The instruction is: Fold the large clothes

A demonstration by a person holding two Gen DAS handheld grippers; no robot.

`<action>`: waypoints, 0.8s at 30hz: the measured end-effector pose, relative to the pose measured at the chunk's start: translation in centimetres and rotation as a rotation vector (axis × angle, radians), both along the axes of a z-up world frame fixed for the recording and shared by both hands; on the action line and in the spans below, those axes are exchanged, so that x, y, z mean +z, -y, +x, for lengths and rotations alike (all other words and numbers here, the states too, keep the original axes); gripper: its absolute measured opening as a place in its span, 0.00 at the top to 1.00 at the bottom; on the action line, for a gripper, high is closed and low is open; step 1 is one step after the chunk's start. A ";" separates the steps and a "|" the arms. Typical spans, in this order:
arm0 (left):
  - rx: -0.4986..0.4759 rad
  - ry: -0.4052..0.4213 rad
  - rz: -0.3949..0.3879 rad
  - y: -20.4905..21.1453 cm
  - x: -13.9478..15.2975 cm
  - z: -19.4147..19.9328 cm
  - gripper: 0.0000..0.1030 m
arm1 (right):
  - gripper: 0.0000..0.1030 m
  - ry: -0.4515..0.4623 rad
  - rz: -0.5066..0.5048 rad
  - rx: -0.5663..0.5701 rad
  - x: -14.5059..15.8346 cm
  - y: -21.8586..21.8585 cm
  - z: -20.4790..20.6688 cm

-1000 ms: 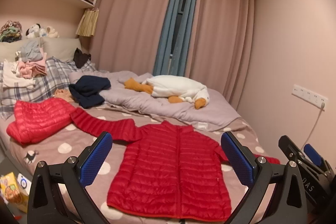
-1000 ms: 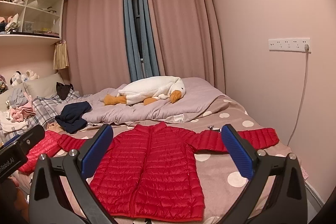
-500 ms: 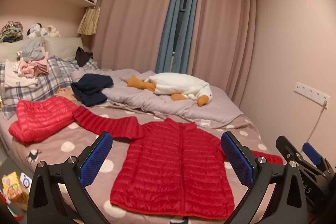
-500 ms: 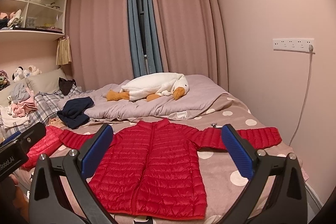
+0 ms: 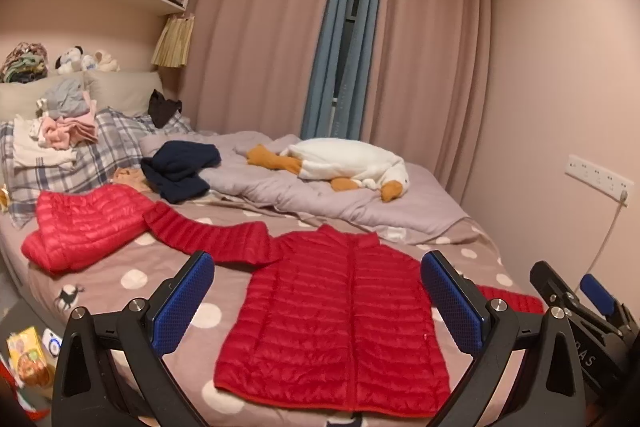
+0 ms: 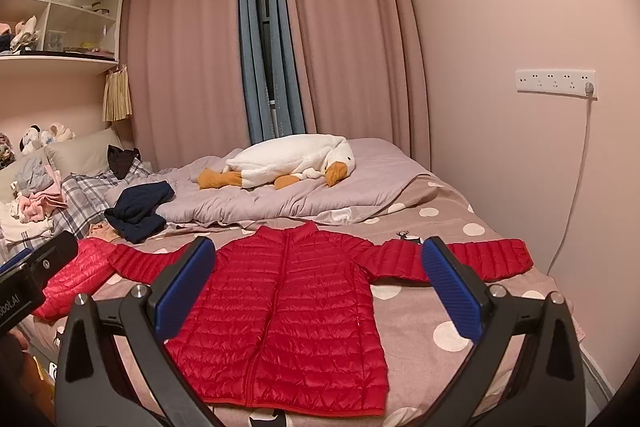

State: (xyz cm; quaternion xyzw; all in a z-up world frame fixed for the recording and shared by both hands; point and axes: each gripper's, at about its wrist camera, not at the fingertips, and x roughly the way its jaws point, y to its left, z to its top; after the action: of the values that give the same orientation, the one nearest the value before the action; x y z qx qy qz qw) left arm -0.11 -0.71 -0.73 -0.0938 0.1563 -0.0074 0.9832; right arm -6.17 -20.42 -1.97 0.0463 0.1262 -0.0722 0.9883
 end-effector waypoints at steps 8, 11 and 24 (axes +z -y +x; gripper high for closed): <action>0.007 -0.002 0.004 0.1 0.0 0.0 0.01 | 0.00 -0.011 0.001 0.013 -0.2 -0.4 0.1; 0.015 -0.002 0.002 0.0 -0.1 -0.1 0.01 | 0.00 -0.013 -0.005 0.015 -0.2 -0.7 0.2; 0.014 -0.008 0.004 -0.3 -0.2 -0.2 0.01 | 0.00 -0.023 -0.014 0.015 -0.4 -0.6 0.2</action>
State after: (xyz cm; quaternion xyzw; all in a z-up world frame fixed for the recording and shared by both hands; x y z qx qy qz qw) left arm -0.30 -0.45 -0.92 -0.0931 0.1594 -0.0001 0.9828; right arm -5.95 -19.79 -2.38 0.0378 0.1375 -0.0660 0.9876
